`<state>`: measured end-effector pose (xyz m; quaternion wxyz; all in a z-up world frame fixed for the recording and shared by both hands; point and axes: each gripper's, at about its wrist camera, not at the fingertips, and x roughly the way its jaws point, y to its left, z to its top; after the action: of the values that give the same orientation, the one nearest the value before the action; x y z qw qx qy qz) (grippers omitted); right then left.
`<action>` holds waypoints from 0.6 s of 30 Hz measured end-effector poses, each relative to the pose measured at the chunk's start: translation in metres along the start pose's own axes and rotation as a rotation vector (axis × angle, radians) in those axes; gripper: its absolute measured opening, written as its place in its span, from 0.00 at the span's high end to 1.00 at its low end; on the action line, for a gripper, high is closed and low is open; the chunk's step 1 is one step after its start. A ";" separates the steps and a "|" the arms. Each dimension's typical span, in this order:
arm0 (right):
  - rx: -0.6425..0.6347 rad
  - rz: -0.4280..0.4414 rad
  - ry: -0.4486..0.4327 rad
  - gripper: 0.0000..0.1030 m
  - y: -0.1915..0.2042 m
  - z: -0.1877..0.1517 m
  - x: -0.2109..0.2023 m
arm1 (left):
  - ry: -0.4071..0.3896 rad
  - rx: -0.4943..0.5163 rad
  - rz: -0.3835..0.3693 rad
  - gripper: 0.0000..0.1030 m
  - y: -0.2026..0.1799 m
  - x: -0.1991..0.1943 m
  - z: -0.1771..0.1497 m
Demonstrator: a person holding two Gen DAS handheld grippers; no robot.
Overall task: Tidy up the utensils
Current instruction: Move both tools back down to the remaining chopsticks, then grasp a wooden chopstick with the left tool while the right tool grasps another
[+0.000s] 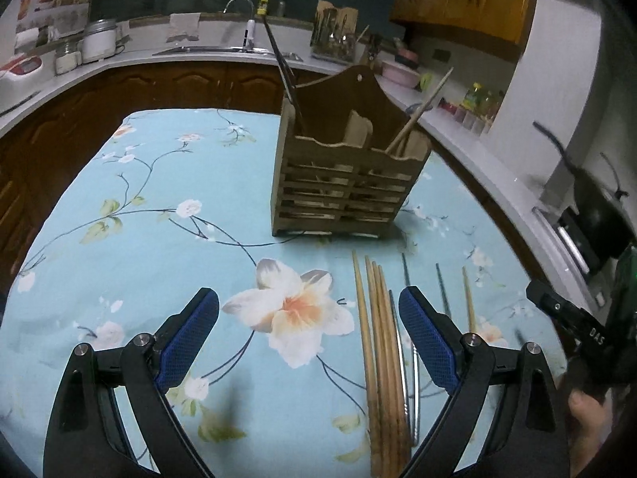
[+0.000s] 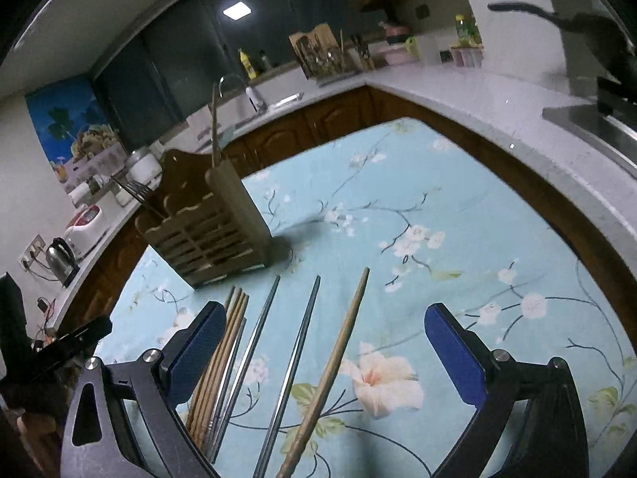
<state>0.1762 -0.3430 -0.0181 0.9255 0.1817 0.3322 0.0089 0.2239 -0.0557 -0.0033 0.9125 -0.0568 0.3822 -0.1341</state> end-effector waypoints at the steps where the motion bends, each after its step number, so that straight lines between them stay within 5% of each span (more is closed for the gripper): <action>1: -0.004 -0.006 0.006 0.03 0.000 0.000 0.003 | 0.010 0.008 -0.003 0.12 -0.002 0.004 0.002; 4: -0.021 -0.026 0.028 0.05 0.001 0.000 0.012 | 0.053 0.035 0.000 0.20 -0.011 0.023 0.006; 12: -0.027 -0.092 0.123 0.42 -0.003 0.001 0.048 | 0.150 0.076 -0.028 0.50 -0.030 0.072 0.011; 18: -0.023 -0.118 0.152 0.58 -0.008 0.006 0.068 | 0.192 0.105 -0.028 0.65 -0.040 0.102 0.021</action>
<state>0.2324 -0.3431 -0.0581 0.8986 0.1502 0.4113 -0.0280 0.2998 -0.1236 -0.0497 0.8715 -0.0010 0.4593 -0.1717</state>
